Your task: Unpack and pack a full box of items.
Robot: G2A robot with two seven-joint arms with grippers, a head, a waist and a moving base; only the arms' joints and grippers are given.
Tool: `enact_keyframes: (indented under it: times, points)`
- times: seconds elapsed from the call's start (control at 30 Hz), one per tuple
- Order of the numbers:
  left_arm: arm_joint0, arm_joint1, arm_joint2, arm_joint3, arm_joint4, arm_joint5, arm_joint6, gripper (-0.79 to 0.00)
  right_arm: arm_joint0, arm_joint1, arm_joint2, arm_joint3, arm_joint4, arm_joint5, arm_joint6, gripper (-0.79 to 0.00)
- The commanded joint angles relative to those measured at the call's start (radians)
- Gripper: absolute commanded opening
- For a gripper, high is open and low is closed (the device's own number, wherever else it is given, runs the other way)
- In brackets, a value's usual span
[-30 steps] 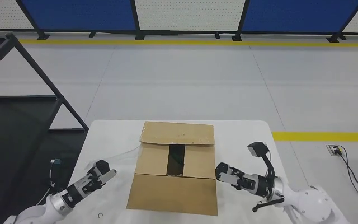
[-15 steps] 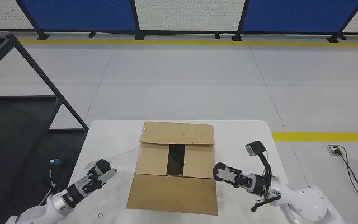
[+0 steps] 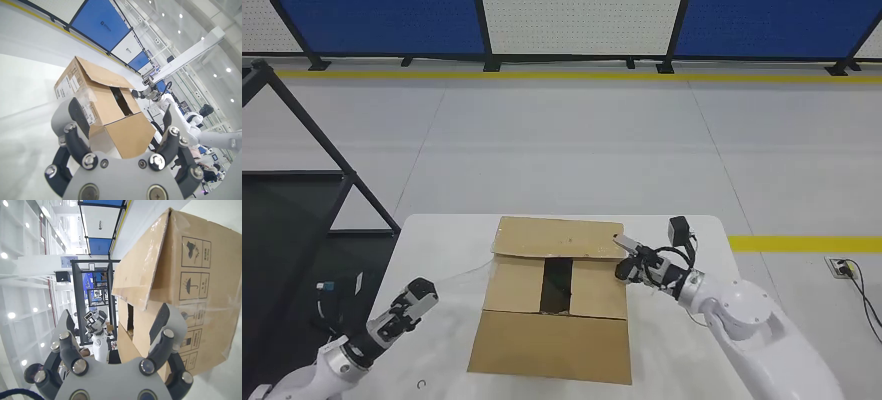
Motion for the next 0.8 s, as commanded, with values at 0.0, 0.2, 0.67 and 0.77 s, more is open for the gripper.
enact_keyframes:
  times: [0.0, 0.2, 0.67, 0.77]
  points:
    - [-0.001, 0.000, 0.004, 0.004, 0.004, 0.003, 0.000, 0.000, 0.009, -0.005, -0.005, 0.013, 0.004, -0.038, 0.005, 0.000]
    - [-0.005, 0.002, 0.014, 0.007, 0.010, 0.007, 0.005, 0.000, 0.043, -0.027, -0.020, 0.039, 0.045, -0.087, -0.041, 0.000]
    - [0.027, 0.003, 0.017, -0.008, 0.006, 0.000, 0.026, 0.000, 0.217, -0.094, -0.103, 0.168, 0.076, -0.117, -0.150, 0.000]
    - [0.028, 0.004, 0.018, -0.009, 0.004, -0.004, 0.023, 0.000, 0.217, -0.094, -0.103, 0.168, 0.076, -0.117, -0.150, 0.000]
